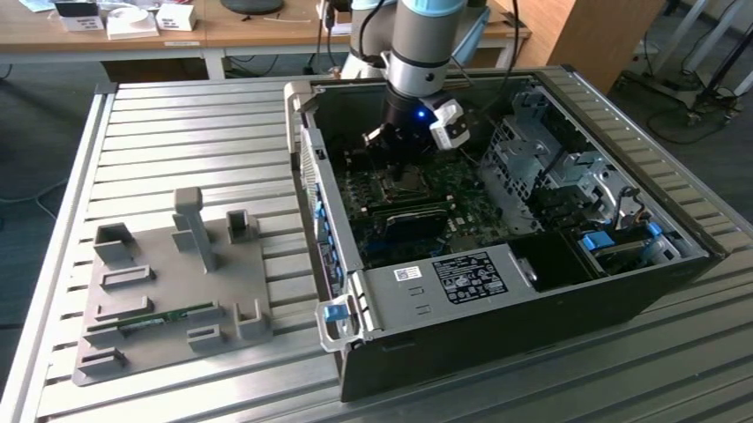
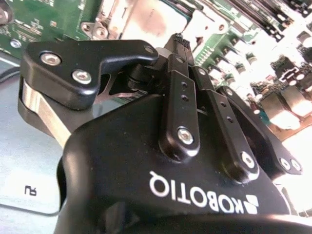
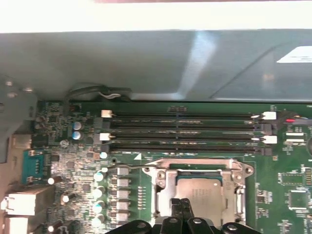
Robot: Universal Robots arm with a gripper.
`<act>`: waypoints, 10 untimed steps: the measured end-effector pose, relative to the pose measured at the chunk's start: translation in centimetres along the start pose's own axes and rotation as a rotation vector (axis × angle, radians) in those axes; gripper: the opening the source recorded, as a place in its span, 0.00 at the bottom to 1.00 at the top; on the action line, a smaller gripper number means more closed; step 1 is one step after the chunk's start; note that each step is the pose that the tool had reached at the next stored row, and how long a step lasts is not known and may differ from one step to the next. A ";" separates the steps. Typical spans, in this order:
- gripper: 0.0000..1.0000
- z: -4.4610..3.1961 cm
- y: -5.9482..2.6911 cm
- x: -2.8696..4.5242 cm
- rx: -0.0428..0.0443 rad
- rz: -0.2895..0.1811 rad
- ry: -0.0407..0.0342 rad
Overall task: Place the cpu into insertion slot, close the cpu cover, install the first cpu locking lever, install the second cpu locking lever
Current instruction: 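Close the cpu cover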
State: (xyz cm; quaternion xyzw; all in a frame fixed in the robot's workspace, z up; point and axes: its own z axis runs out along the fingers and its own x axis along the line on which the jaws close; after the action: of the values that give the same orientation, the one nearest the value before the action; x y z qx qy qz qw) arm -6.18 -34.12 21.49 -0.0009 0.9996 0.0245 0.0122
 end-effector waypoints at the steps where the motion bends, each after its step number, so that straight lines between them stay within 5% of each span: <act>1: 0.11 0.01 0.00 -0.19 -0.0001 0.000 0.0000; 10: 0.11 0.03 0.00 -1.19 0.0000 0.000 0.0000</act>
State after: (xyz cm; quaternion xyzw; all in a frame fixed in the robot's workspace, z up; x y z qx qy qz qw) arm -4.99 -34.12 21.49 -0.0010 0.9996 0.0245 0.0122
